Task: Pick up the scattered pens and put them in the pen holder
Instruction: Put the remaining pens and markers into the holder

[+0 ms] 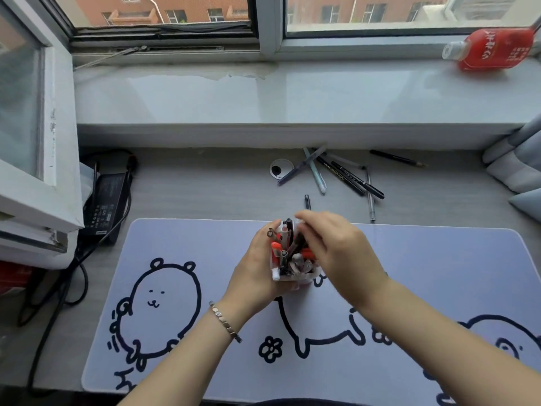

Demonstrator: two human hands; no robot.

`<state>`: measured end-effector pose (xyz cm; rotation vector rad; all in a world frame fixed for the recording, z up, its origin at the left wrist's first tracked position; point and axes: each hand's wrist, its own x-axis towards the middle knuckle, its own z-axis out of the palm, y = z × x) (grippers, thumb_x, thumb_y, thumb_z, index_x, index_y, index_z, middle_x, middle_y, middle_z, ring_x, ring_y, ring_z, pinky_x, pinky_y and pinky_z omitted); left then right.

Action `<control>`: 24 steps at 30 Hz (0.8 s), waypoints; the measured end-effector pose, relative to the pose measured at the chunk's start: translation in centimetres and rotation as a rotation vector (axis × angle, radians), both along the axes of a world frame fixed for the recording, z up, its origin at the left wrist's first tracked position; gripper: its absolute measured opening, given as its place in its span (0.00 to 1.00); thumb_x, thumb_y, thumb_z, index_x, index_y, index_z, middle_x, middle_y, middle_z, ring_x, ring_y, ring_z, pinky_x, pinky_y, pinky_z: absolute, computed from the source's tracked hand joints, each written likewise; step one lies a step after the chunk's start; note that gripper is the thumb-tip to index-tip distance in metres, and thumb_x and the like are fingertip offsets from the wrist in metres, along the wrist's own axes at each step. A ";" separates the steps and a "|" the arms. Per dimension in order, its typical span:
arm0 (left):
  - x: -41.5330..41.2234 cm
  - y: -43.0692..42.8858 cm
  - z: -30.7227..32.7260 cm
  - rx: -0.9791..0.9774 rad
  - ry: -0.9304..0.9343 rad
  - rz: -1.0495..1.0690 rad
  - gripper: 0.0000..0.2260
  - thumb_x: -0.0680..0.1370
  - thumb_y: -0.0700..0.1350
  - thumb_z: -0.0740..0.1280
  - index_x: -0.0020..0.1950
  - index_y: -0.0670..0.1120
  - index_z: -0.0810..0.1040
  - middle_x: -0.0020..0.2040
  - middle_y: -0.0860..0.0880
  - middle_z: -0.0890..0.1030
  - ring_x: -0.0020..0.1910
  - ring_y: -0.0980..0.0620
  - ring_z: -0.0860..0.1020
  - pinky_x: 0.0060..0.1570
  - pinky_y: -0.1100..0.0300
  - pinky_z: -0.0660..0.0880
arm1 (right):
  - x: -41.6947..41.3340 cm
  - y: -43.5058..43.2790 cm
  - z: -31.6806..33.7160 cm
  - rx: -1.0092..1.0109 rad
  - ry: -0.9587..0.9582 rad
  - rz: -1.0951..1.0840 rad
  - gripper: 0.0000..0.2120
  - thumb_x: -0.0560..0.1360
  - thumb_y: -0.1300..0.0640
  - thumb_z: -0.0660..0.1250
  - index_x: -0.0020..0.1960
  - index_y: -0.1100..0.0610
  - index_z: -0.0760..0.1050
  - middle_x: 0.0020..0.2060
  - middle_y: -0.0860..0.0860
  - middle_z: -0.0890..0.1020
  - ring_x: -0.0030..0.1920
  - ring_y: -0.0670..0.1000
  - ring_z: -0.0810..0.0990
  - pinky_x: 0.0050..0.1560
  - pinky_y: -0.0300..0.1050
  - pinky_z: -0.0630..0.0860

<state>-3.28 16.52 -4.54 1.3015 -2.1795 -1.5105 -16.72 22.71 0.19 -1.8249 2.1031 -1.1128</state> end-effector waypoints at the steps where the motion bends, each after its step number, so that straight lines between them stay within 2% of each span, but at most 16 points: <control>1: 0.1 0.0 0.0 0.007 -0.003 -0.003 0.45 0.56 0.48 0.78 0.68 0.61 0.59 0.65 0.57 0.69 0.61 0.55 0.73 0.55 0.50 0.77 | -0.2 -0.2 -0.2 0.015 -0.041 -0.011 0.12 0.74 0.56 0.59 0.50 0.61 0.78 0.39 0.57 0.83 0.40 0.55 0.80 0.42 0.43 0.73; 4: 0.2 0.0 -0.3 0.018 0.008 0.000 0.45 0.57 0.47 0.78 0.65 0.69 0.57 0.66 0.55 0.70 0.62 0.53 0.73 0.56 0.48 0.76 | 0.5 0.7 -0.7 -0.004 -0.095 -0.028 0.13 0.75 0.57 0.59 0.51 0.60 0.79 0.40 0.55 0.84 0.43 0.49 0.77 0.45 0.39 0.72; 6: 0.2 0.1 -0.4 0.023 0.003 0.008 0.46 0.58 0.45 0.79 0.60 0.75 0.53 0.67 0.55 0.69 0.63 0.54 0.72 0.59 0.50 0.75 | 1.1 2.2 -1.2 -0.052 -0.052 -0.031 0.13 0.76 0.58 0.58 0.54 0.61 0.78 0.44 0.53 0.84 0.48 0.48 0.77 0.50 0.39 0.72; 8: 0.2 0.2 -0.2 0.017 -0.009 0.010 0.46 0.59 0.43 0.79 0.60 0.74 0.53 0.67 0.56 0.69 0.62 0.56 0.72 0.60 0.52 0.75 | 1.0 3.0 -2.0 -0.093 0.038 -0.029 0.15 0.78 0.57 0.56 0.56 0.62 0.77 0.51 0.54 0.84 0.56 0.50 0.75 0.55 0.45 0.71; 10: 0.1 0.2 -0.1 0.003 -0.012 -0.001 0.47 0.60 0.43 0.79 0.65 0.69 0.53 0.67 0.57 0.67 0.62 0.57 0.71 0.60 0.53 0.74 | 0.4 2.3 -2.7 -0.040 0.111 -0.034 0.16 0.78 0.58 0.55 0.59 0.63 0.75 0.59 0.56 0.79 0.65 0.54 0.70 0.61 0.49 0.67; 12: 0.1 0.1 0.0 -0.003 -0.011 -0.012 0.49 0.59 0.43 0.79 0.70 0.62 0.52 0.68 0.59 0.65 0.64 0.58 0.69 0.62 0.54 0.72 | 0.4 0.9 -2.9 0.123 0.065 -0.006 0.20 0.77 0.55 0.53 0.65 0.61 0.70 0.67 0.55 0.71 0.71 0.54 0.63 0.67 0.53 0.62; 13: 0.2 0.0 -0.1 -0.001 -0.013 -0.018 0.50 0.59 0.44 0.79 0.71 0.61 0.51 0.69 0.59 0.65 0.65 0.58 0.68 0.63 0.54 0.71 | 0.7 0.4 -2.7 0.218 0.000 0.031 0.24 0.78 0.50 0.49 0.70 0.60 0.65 0.71 0.52 0.65 0.73 0.50 0.58 0.71 0.53 0.58; 15: 0.3 -0.2 -0.3 0.028 -0.009 -0.022 0.49 0.59 0.46 0.79 0.70 0.63 0.52 0.70 0.58 0.66 0.67 0.56 0.68 0.64 0.53 0.71 | 0.9 0.2 -2.4 0.354 -0.076 0.124 0.36 0.73 0.34 0.38 0.74 0.55 0.50 0.73 0.44 0.49 0.74 0.43 0.44 0.74 0.45 0.43; 16: 0.3 -0.2 -0.3 0.043 0.005 -0.019 0.48 0.59 0.48 0.78 0.70 0.62 0.54 0.70 0.58 0.67 0.66 0.55 0.69 0.63 0.53 0.72 | 0.8 0.5 -2.2 0.421 -0.056 0.164 0.41 0.69 0.30 0.35 0.74 0.53 0.43 0.72 0.42 0.42 0.73 0.41 0.38 0.74 0.41 0.38; 17: 0.4 -0.2 -0.3 0.055 0.023 -0.013 0.46 0.58 0.50 0.78 0.69 0.62 0.56 0.69 0.57 0.67 0.65 0.55 0.71 0.61 0.55 0.73 | 0.5 1.1 -2.0 0.487 -0.027 0.209 0.43 0.66 0.28 0.35 0.73 0.51 0.37 0.71 0.41 0.37 0.73 0.41 0.34 0.73 0.40 0.35; 18: 0.3 -0.1 -0.2 0.062 0.040 -0.004 0.44 0.57 0.53 0.77 0.68 0.64 0.58 0.68 0.57 0.68 0.65 0.56 0.72 0.60 0.58 0.73 | 0.1 1.6 -1.7 0.552 -0.031 0.257 0.43 0.65 0.26 0.41 0.71 0.48 0.33 0.71 0.40 0.33 0.72 0.40 0.32 0.72 0.39 0.34; 19: 0.3 -0.1 -0.1 0.059 0.051 0.006 0.43 0.56 0.55 0.77 0.65 0.66 0.59 0.67 0.58 0.70 0.64 0.57 0.72 0.60 0.60 0.73 | -0.4 2.1 -1.4 0.588 -0.102 0.301 0.43 0.66 0.27 0.50 0.70 0.44 0.32 0.71 0.39 0.32 0.72 0.37 0.32 0.72 0.37 0.35; 21: 0.2 -0.1 0.2 0.033 0.057 0.011 0.42 0.55 0.54 0.80 0.61 0.70 0.61 0.64 0.59 0.72 0.61 0.57 0.74 0.61 0.56 0.74 | -1.6 2.7 -1.2 0.576 -0.360 0.320 0.48 0.66 0.39 0.69 0.68 0.37 0.34 0.71 0.34 0.35 0.70 0.31 0.36 0.68 0.25 0.40; 23: 0.1 -0.3 0.6 0.012 0.065 0.004 0.43 0.55 0.51 0.81 0.64 0.66 0.63 0.62 0.60 0.75 0.59 0.56 0.76 0.60 0.51 0.74 | -3.0 3.2 -1.9 0.559 -0.451 0.263 0.53 0.64 0.49 0.76 0.66 0.32 0.35 0.71 0.31 0.41 0.69 0.26 0.41 0.65 0.19 0.45; 24: 0.0 -0.3 0.9 0.015 0.071 -0.004 0.44 0.55 0.51 0.81 0.66 0.64 0.62 0.61 0.59 0.76 0.58 0.56 0.77 0.59 0.50 0.75 | -3.4 3.3 -2.2 0.575 -0.471 0.229 0.54 0.63 0.51 0.77 0.65 0.31 0.36 0.70 0.30 0.45 0.69 0.27 0.46 0.67 0.22 0.49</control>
